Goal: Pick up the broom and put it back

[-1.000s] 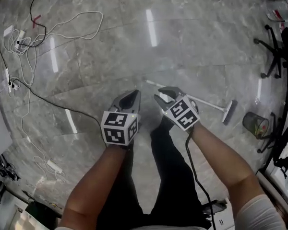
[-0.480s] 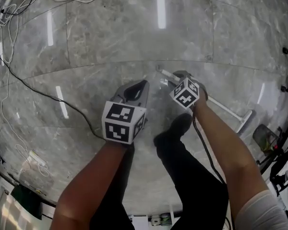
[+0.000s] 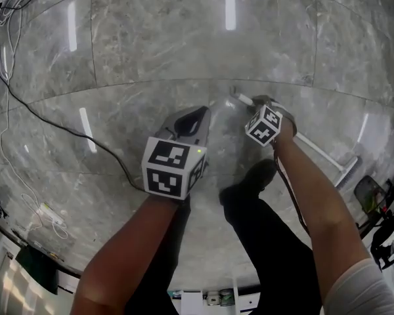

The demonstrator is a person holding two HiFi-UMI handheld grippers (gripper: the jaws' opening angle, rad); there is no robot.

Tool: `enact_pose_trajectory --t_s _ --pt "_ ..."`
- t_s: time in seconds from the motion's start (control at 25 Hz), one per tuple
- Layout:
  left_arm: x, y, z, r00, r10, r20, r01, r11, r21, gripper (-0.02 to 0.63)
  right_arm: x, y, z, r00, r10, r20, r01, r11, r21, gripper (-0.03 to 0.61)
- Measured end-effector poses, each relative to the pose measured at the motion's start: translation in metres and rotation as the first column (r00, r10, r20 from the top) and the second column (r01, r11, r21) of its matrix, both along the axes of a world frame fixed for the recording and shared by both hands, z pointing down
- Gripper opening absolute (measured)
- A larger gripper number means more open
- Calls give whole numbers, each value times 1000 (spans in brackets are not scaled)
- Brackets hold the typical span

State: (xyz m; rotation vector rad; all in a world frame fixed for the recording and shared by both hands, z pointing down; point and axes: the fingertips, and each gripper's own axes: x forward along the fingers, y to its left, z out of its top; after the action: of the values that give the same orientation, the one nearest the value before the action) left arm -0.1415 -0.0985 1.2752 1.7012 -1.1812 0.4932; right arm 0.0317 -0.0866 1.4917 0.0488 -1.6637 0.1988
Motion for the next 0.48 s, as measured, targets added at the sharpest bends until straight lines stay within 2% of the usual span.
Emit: enact_pose_trajectory --t_s 0.04,0.24,0.36,0.48 --pt "1 -1 -1 1000 2 -1 -2 1000 0 5 0 0 0 1000 -11 1 11 1000 -4 97" --pt "9 -9 -13 1000 17 -10 -17 1000 9 5 -1 -11 -17 999 44 26 -44 999 0 86" --pt "10 -15 -33 1000 30 -5 -30 999 15 5 -10 -17 -55 995 55 85 -56 998 20 86" --pt "12 -28 -76 999 34 5 -34 998 44 5 -14 -32 -119 986 79 148 -88 995 55 86"
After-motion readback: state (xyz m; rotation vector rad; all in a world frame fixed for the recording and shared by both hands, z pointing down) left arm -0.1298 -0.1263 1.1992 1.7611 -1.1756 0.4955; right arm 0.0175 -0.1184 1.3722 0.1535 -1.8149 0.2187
